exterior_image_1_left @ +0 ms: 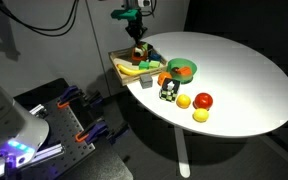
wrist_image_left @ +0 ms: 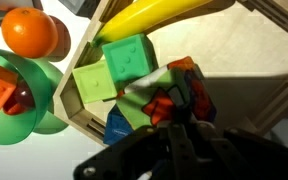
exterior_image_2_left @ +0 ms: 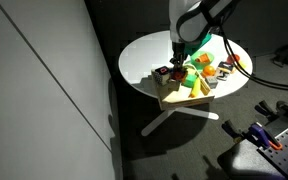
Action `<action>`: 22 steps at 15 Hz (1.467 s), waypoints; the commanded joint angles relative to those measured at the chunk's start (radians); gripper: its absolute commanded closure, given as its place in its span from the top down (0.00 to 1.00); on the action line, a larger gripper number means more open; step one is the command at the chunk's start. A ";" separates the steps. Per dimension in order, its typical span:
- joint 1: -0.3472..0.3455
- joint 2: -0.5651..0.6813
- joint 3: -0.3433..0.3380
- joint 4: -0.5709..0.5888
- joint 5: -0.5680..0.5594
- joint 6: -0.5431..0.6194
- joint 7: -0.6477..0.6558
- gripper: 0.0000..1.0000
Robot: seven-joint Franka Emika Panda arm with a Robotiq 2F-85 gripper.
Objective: Remove the block with a house painting from the bowl onto the table
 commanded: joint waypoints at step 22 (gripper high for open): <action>-0.146 -0.234 -0.031 -0.156 0.029 -0.200 -0.051 0.04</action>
